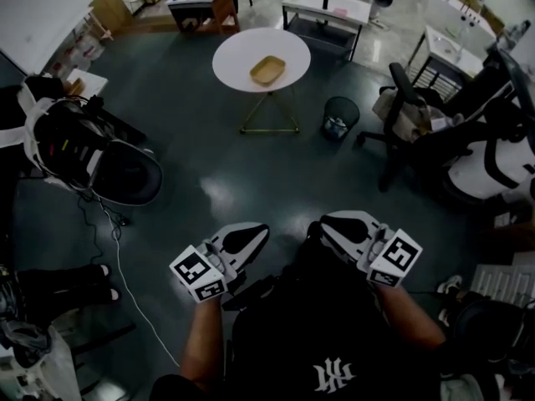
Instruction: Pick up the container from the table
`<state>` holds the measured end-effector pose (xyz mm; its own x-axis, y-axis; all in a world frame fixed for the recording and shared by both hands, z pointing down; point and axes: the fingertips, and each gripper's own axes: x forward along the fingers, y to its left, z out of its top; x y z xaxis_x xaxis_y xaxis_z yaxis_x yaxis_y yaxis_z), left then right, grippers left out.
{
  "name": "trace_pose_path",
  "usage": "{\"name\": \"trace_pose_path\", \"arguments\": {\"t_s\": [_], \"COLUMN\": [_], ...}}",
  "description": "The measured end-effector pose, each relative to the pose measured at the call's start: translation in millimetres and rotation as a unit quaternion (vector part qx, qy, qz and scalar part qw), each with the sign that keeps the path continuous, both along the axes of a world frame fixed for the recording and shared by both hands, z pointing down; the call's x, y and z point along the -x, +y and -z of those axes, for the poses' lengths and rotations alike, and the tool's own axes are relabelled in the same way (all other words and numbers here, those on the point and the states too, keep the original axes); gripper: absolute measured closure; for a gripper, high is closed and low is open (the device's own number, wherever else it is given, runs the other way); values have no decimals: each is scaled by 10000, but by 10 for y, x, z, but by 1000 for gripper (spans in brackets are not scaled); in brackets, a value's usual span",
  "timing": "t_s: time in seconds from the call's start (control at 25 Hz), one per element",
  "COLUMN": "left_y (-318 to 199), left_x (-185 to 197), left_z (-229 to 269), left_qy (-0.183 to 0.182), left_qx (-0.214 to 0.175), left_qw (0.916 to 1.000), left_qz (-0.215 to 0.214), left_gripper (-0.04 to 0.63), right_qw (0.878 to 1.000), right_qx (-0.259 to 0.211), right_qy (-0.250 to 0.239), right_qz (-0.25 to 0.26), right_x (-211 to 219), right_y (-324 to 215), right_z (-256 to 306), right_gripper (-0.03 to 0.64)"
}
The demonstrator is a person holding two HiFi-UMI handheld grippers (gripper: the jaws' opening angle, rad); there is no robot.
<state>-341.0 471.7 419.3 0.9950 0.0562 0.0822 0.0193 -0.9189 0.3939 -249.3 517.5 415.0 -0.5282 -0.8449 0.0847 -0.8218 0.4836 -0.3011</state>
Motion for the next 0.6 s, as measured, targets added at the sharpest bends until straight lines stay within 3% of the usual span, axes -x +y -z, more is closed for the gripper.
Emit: {"name": "trace_pose_path", "arguments": {"t_s": [0.36,0.6], "left_y": [-663,-1113], "left_x": [-580,-926], "left_z": [-28,335], "left_qy": [-325,-351], "left_qx": [-58,-265], "left_qw": [9993,9983], "left_qz": [193,379], "left_gripper": [592,592], "right_qw": [9995,9977], "right_qx": [-90,-268], "right_qy": [-229,-104], "right_qz": [193,613], "right_x": [-699,-1054], "right_y": [-696,-1156], "right_z": [-89,97], "right_gripper": [571,571]}}
